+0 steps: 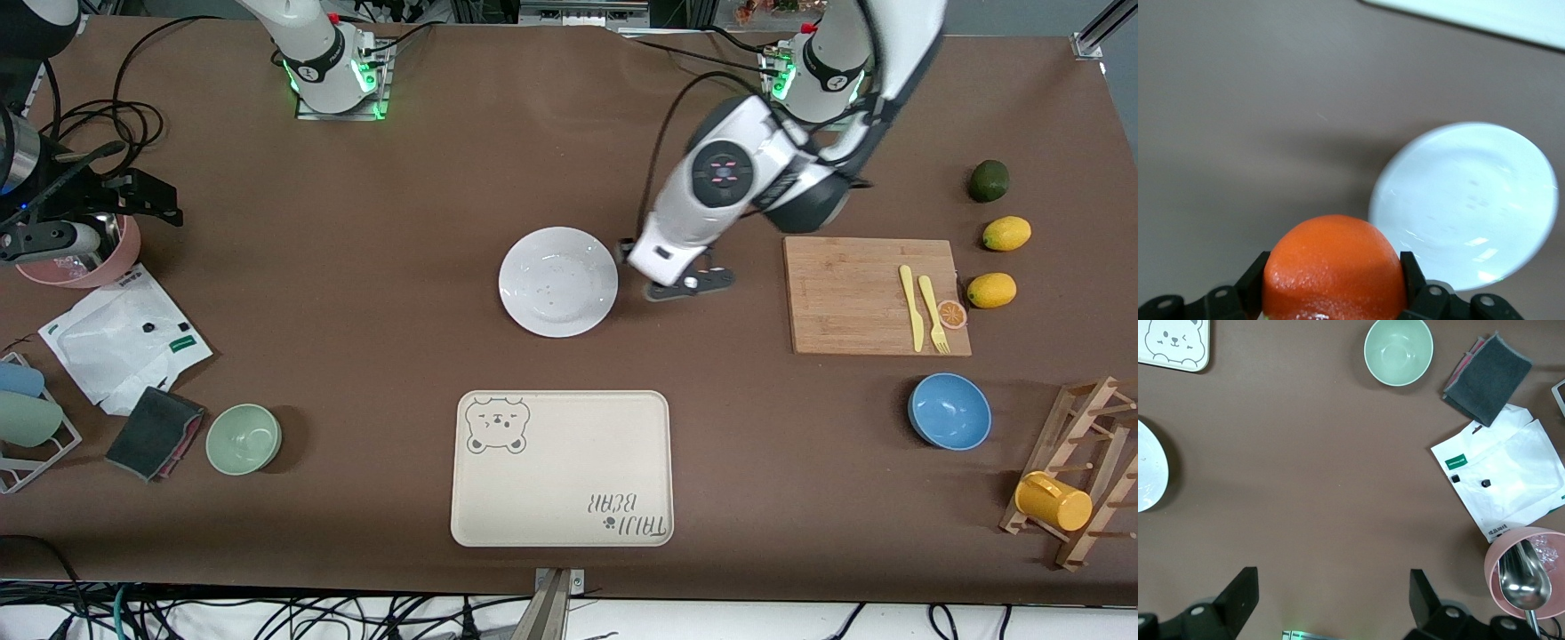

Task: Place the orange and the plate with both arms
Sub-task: 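Lift the orange with the left gripper and carry it over the white plate, then lower the orange onto the plate while the right gripper reaches toward it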

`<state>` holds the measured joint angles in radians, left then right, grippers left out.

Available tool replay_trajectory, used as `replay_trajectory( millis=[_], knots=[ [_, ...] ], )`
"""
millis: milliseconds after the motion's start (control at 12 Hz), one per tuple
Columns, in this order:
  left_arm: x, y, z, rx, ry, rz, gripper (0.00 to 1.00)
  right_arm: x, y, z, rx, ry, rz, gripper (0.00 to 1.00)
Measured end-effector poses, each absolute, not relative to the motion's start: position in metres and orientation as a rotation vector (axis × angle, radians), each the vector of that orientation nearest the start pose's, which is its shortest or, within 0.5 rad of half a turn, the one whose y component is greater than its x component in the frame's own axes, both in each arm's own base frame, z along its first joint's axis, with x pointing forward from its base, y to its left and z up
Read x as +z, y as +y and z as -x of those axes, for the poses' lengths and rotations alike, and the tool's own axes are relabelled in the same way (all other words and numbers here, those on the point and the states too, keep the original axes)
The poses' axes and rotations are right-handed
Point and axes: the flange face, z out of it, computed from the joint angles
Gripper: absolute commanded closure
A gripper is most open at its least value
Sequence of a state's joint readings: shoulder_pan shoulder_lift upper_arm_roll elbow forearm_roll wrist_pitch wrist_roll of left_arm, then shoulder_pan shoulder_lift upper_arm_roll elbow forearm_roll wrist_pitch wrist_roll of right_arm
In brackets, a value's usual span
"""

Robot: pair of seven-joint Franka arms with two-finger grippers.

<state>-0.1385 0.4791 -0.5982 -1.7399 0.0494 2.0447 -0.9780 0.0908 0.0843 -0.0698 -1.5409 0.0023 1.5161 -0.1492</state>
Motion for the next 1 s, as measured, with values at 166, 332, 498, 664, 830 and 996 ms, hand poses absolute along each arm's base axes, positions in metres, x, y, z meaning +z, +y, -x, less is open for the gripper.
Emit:
replay_trajectory(
  millis=[166,332,498,664,830,996],
  knots=[
    [0.309,-0.453,-0.491,0.422,-0.511,3.175,0.61,0.586,0.013,-0.573,0.172,-0.265,3.122,0.00],
    [0.278,-0.477,-0.489,0.394,-0.574,3.187,0.61,0.582,0.014,-0.574,0.186,-0.267,3.121,0.00],
    [0.247,-0.488,-0.489,0.314,-0.603,3.201,0.53,0.572,0.020,-0.578,0.211,-0.282,3.118,0.00],
    [0.226,-0.494,-0.493,0.226,-0.624,3.234,0.36,0.555,0.033,-0.585,0.248,-0.311,3.097,0.00],
    [0.210,-0.498,-0.491,0.207,-0.618,3.240,0.05,0.540,0.048,-0.592,0.260,-0.336,3.068,0.00],
    [0.201,-0.496,-0.492,0.134,-0.550,3.226,0.00,0.532,0.061,-0.597,0.247,-0.356,3.045,0.00]
  ],
)
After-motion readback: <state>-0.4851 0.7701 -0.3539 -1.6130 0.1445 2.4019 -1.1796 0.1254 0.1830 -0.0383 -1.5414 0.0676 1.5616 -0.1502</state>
